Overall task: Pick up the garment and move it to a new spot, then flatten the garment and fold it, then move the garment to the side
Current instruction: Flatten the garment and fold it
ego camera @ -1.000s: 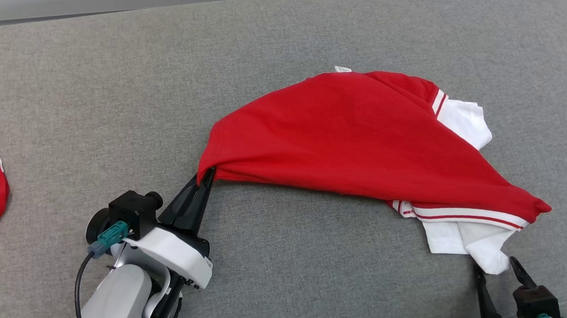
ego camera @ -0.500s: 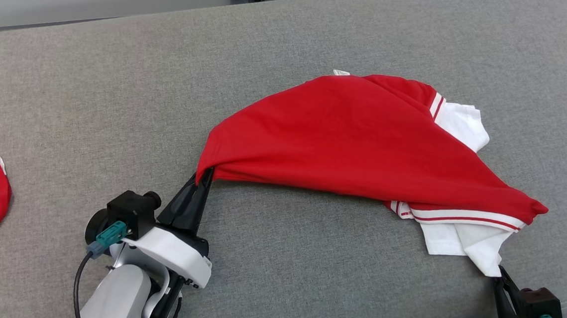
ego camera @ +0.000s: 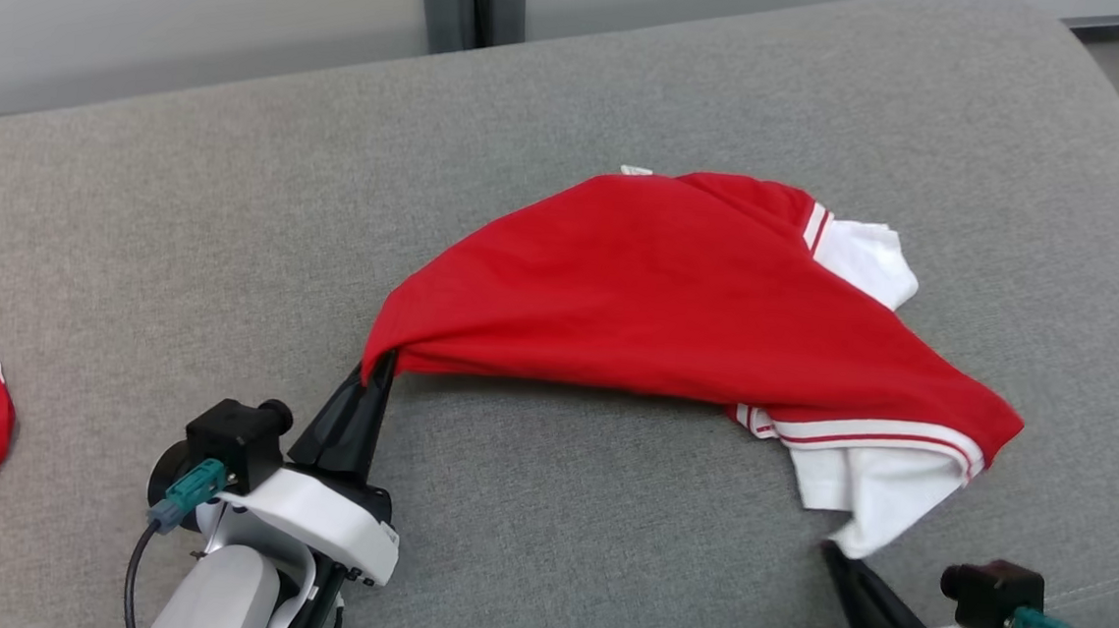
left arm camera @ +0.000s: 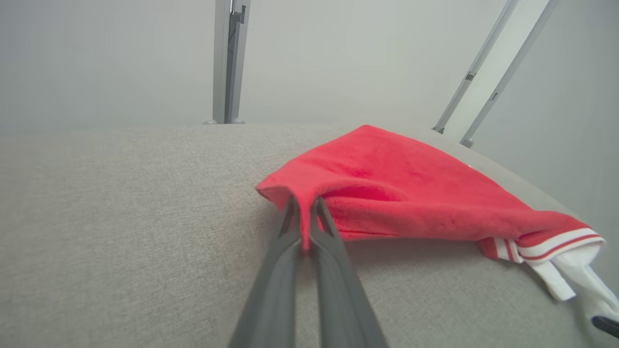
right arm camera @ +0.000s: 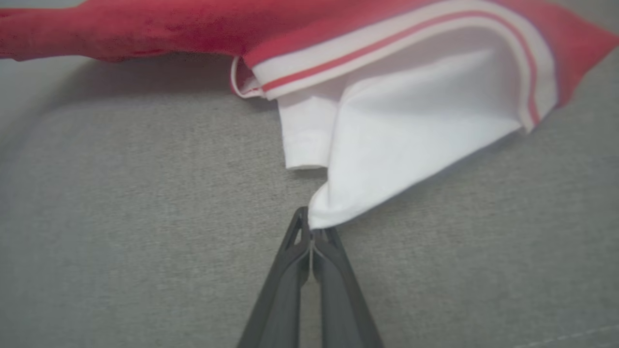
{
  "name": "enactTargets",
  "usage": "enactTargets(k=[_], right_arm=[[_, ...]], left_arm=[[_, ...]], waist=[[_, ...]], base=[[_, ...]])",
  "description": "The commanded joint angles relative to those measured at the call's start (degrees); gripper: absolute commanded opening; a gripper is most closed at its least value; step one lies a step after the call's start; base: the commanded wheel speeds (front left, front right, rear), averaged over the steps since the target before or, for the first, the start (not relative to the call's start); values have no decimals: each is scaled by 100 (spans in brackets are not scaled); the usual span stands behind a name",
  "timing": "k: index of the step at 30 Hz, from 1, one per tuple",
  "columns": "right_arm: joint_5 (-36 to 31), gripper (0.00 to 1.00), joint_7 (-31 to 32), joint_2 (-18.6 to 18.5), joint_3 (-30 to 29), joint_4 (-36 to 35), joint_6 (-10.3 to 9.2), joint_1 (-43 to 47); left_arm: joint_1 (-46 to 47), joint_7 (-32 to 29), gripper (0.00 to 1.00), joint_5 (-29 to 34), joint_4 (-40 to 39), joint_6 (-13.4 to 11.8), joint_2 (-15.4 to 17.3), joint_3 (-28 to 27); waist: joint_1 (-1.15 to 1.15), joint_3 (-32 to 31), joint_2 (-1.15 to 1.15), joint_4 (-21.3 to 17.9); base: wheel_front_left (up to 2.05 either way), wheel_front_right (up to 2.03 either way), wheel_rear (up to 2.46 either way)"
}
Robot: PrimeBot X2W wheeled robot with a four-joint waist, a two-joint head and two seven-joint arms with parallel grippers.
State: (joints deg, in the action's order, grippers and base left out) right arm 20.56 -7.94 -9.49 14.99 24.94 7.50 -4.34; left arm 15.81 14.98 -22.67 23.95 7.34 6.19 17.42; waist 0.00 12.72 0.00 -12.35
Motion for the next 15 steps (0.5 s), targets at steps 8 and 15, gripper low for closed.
enactTargets(k=[8, 15], right_arm=[[3285, 0, 1116, -1275, 605, -2649, -1, 149], [4104, 0, 1108, -1446, 140, -3327, 0, -177]], left_arm=[[-254, 21, 0, 162, -224, 22, -78, -453], [-319, 21, 0, 85, -604, 22, -147, -717]], waist=[[0, -429, 0, 26], [0, -654, 0, 276]], base=[[0, 0, 0], [0, 0, 0]])
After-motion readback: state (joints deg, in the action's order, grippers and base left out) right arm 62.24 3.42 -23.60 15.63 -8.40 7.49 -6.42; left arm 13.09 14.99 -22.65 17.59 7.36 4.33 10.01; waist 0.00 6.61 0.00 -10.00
